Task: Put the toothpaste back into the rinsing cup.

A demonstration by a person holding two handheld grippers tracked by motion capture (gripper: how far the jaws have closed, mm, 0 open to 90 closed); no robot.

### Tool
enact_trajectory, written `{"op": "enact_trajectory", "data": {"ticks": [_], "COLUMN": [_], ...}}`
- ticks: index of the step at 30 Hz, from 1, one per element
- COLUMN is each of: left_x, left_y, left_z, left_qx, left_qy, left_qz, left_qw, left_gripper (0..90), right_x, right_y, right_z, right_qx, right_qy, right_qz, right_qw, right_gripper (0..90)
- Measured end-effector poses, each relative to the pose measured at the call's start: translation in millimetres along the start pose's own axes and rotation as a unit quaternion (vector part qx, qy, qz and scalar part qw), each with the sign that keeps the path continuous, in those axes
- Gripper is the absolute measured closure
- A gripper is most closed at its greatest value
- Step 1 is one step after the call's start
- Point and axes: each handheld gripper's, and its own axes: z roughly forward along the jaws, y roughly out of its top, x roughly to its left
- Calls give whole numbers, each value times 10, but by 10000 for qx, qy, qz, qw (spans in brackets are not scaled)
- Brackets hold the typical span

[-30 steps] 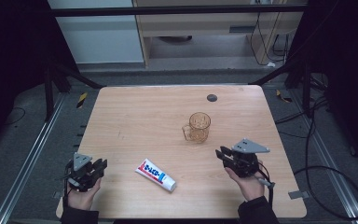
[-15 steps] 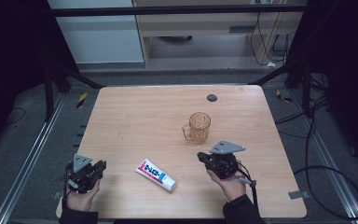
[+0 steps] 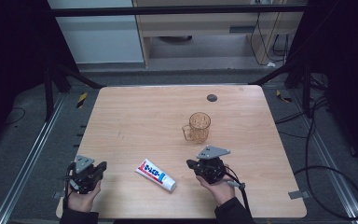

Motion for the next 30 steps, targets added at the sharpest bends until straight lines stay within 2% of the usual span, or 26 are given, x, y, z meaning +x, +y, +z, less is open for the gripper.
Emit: {"op": "enact_trajectory", "data": {"ticks": [12, 19, 30], "left_x": [4, 20, 33], "left_y": [-19, -25, -24], "left_z": [-3, 12, 16], "left_qx": [53, 78, 89], "left_qy": [10, 20, 25], "left_qz": [10, -12, -40], "left_qw": [10000, 10000, 9999], "left_gripper": [891, 891, 890], "right_x": [188, 253, 351], "right_y": [-98, -159, -188], "right_z": [278, 422, 496], "right_qx": [313, 490, 581], "right_qy": [276, 340, 463], "right_qz": [-46, -50, -118], "right_qw": [9991, 9982, 9972], "right_gripper": [899, 899, 898]}}
